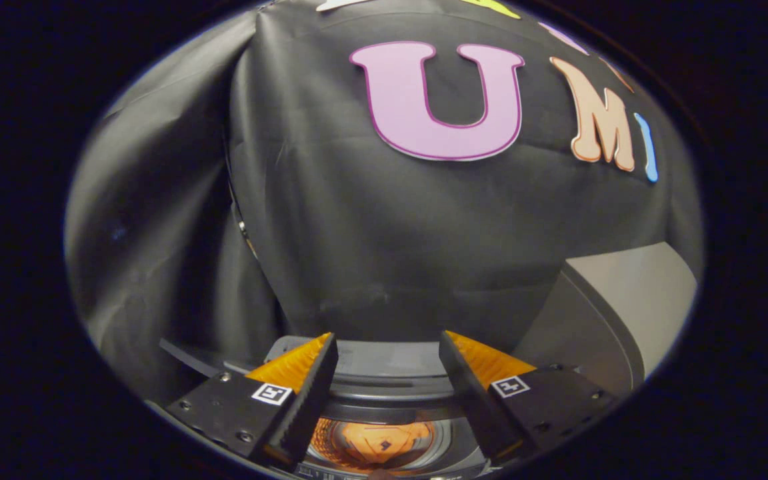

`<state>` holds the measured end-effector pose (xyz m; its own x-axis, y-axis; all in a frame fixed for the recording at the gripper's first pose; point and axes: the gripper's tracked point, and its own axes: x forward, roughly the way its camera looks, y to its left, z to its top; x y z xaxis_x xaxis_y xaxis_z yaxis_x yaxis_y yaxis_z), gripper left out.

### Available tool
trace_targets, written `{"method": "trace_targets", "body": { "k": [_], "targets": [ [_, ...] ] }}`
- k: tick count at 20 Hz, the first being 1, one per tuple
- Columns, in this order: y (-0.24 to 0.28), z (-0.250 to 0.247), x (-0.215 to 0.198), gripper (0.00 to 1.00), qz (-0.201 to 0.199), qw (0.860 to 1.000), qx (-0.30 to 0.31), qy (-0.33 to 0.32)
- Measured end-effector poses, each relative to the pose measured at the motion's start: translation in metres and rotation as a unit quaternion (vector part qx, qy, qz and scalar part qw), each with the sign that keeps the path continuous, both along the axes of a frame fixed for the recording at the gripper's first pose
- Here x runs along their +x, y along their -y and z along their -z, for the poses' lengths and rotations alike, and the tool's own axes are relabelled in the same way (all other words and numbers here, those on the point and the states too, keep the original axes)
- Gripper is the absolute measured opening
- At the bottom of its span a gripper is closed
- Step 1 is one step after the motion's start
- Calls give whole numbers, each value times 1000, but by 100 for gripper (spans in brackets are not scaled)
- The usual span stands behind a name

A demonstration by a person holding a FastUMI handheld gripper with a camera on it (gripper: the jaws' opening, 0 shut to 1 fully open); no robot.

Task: Put the clothes into the washing machine and then close the washing machine lid.

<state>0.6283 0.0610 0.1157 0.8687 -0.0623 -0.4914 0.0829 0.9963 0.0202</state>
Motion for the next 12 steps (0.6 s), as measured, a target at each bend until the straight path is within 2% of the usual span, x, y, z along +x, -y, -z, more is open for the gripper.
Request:
{"method": "trace_targets", "body": {
  "k": [2, 5, 9, 12],
  "targets": [
    [6, 7, 8, 93, 11, 1000, 12, 7],
    [7, 2, -4, 93, 6, 998, 60, 25],
    [10, -5, -9, 93, -17, 998, 41, 45],
    [0, -8, -31, 93, -47, 996, 30, 66]
  ]
}}
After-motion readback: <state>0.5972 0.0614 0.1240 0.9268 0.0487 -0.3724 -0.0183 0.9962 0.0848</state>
